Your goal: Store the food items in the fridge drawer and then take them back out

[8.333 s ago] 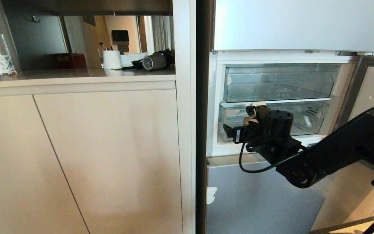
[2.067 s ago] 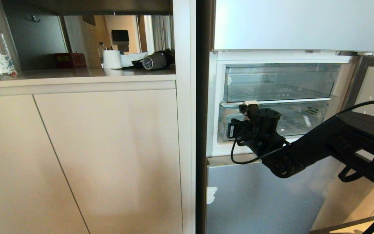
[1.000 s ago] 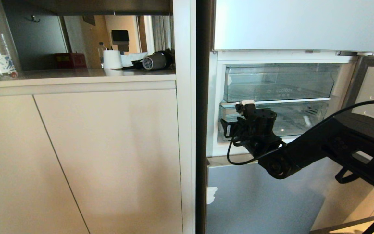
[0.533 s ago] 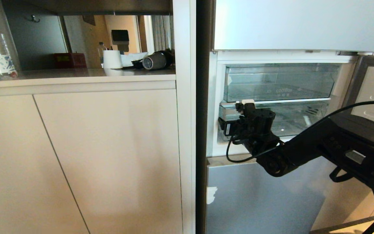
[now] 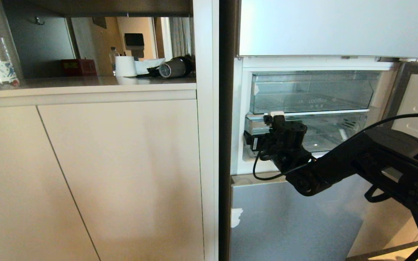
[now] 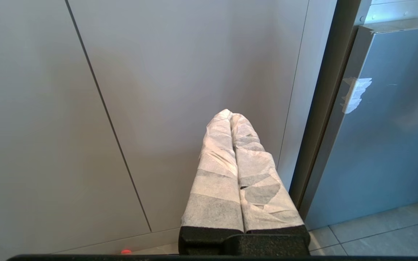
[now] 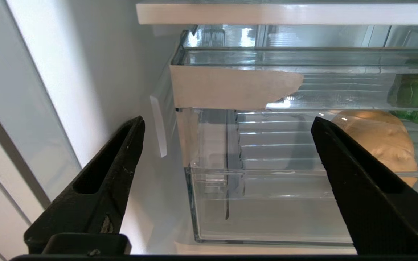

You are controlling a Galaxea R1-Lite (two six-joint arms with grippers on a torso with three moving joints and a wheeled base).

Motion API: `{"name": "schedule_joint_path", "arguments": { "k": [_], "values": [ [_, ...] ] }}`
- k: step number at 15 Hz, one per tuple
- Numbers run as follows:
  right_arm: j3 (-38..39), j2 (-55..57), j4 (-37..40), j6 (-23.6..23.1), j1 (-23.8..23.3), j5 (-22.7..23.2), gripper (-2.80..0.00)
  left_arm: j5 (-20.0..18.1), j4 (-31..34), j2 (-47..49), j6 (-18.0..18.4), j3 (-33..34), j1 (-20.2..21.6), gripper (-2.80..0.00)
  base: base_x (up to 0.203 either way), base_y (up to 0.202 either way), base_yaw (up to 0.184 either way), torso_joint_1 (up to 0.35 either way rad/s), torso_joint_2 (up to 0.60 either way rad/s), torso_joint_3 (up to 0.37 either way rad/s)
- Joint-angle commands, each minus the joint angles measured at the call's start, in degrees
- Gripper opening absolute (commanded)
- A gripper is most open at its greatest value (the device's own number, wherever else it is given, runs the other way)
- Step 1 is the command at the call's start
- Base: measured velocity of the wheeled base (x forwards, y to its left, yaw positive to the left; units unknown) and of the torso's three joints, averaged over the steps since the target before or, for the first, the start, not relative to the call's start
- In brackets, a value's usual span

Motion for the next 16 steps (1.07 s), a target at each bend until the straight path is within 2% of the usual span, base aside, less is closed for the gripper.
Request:
{"name": "schedule_joint_path", "arguments": {
  "k": [1, 2, 16],
  "values": [
    [-0.05, 0.45, -0.33, -0.09, 0.09, -0.07, -0.45, 0.0, 0.02, -0.11, 0.02, 0.0, 0.01, -2.8, 0.0, 0.0, 0.0, 0.0, 0.0, 0.0],
    [-0.05, 0.54, -0.33, -0.11, 0.09, -0.07, -2.8, 0.0, 0.11, -0.11, 0.02, 0.0, 0.0, -2.8, 0.0, 0.0, 0.0, 0.0, 0.0, 0.0],
    [-0.12, -0.24, -0.24, -0.57, 1.5, -0.59, -2.8, 0.0, 0.06, -0.11, 0.02, 0.0, 0.0, -2.8, 0.0, 0.0, 0.0, 0.0, 0.0, 0.0]
  ]
}}
